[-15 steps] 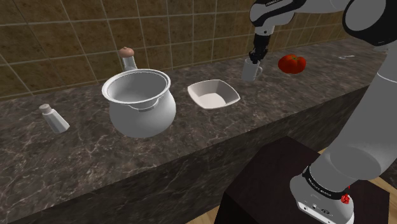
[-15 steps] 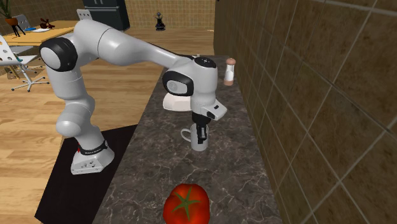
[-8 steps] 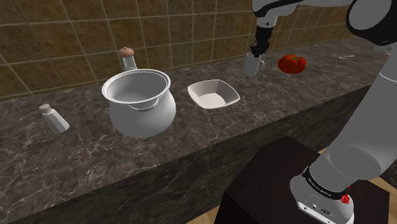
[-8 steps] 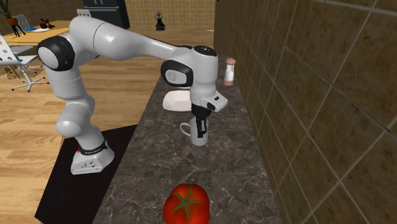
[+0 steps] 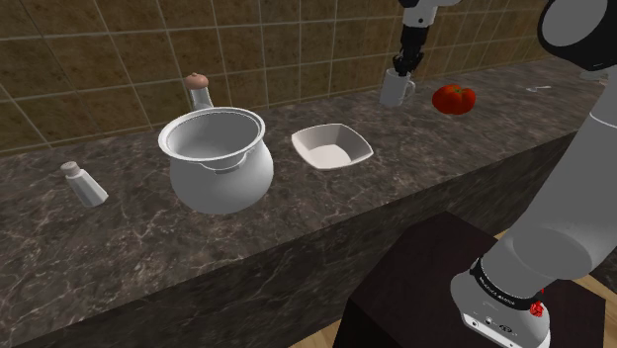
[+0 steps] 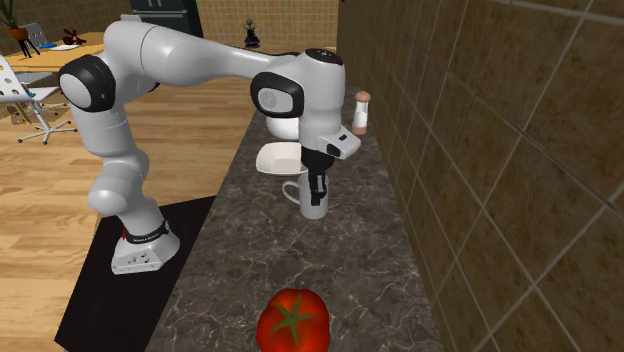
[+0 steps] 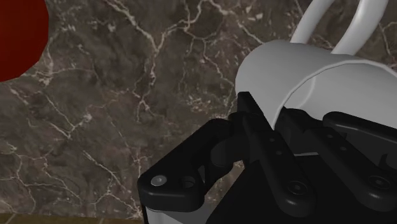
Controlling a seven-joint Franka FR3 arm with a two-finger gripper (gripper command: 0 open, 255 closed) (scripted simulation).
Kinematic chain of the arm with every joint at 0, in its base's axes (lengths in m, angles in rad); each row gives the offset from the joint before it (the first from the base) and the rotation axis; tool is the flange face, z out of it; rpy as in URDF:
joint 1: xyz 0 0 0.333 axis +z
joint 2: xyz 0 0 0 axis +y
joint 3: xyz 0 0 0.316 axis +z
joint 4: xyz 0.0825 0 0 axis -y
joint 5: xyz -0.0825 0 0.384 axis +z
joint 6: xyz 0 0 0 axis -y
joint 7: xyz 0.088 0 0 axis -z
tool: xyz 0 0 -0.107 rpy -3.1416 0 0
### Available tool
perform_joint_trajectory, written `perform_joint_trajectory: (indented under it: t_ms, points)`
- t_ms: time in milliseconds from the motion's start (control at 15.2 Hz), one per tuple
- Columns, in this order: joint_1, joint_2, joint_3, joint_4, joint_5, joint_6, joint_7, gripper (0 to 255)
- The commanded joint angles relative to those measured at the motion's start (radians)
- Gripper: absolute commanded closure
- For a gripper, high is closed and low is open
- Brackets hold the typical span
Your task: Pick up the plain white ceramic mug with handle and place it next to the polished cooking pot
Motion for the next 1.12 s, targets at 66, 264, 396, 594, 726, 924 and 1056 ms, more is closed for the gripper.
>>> perform_joint_trajectory:
  t_ms: [66, 264, 396, 594, 726, 924, 1056]
  points:
    - [0.000, 0.000, 0.000, 0.040, 0.000, -0.041, 0.001, 255]
    - [-0.002, 0.005, -0.001, 0.086, 0.002, -0.083, 0.000, 255]
    - [-0.004, 0.009, -0.002, 0.119, 0.003, -0.111, -0.001, 255]
    - [-0.008, 0.018, -0.003, 0.171, 0.007, -0.155, -0.004, 255]
    - [-0.011, 0.026, -0.004, 0.208, 0.010, -0.185, -0.006, 255]
    - [-0.016, 0.041, -0.006, 0.268, 0.017, -0.231, -0.009, 255]
    - [-0.021, 0.053, -0.008, 0.311, 0.022, -0.263, -0.012, 255]
